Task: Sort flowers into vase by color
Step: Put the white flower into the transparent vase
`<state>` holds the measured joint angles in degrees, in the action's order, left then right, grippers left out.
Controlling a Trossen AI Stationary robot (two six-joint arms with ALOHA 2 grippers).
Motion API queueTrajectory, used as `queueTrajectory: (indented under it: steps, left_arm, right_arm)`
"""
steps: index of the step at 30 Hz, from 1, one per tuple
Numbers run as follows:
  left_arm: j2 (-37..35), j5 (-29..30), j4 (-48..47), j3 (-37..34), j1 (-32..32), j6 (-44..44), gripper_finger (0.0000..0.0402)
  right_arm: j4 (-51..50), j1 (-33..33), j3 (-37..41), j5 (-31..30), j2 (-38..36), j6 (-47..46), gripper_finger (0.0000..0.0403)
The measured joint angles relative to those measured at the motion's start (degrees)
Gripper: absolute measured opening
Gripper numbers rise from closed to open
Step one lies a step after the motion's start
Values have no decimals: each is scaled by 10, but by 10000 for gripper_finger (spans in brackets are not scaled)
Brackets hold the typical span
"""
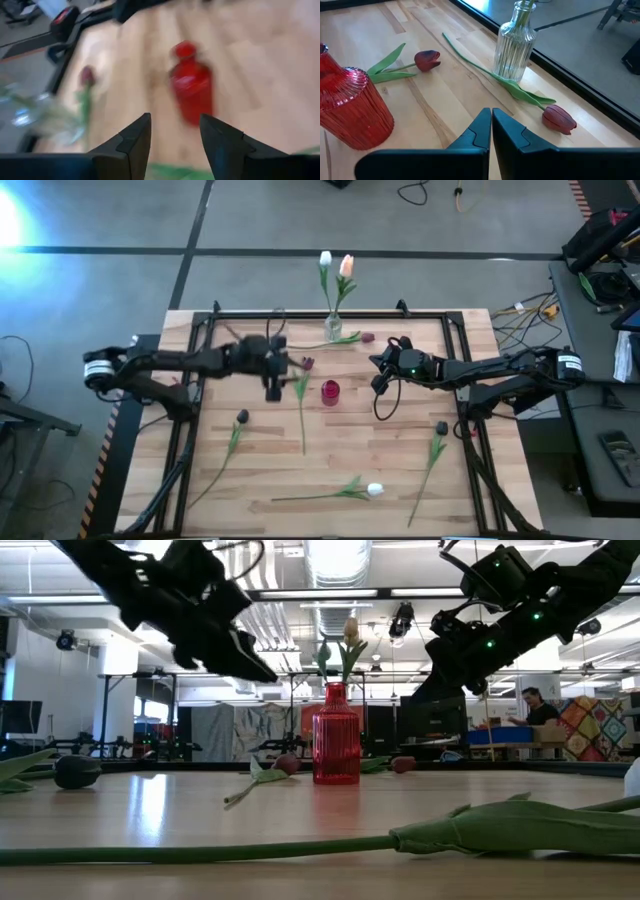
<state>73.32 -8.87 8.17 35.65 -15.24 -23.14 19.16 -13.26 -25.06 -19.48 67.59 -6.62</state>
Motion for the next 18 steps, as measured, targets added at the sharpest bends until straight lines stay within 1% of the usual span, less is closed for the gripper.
queueTrajectory:
  steps: [5, 11, 15, 18]
  left_arm:
    - [-15, 48, 6, -17, 97, 78, 140]
    - [-3, 92, 0, -18, 204, 158, 109]
    - [14, 167, -2, -15, 280, 221, 89]
    - [35, 205, -18, -3, 333, 271, 75]
  right_arm:
    - [-1, 0, 0, 4, 0, -2, 9]
    - [-3, 0, 0, 15, 0, -18, 9]
    - [-4, 2, 0, 36, 0, -20, 9]
    - [-4, 4, 0, 48, 0, -28, 9]
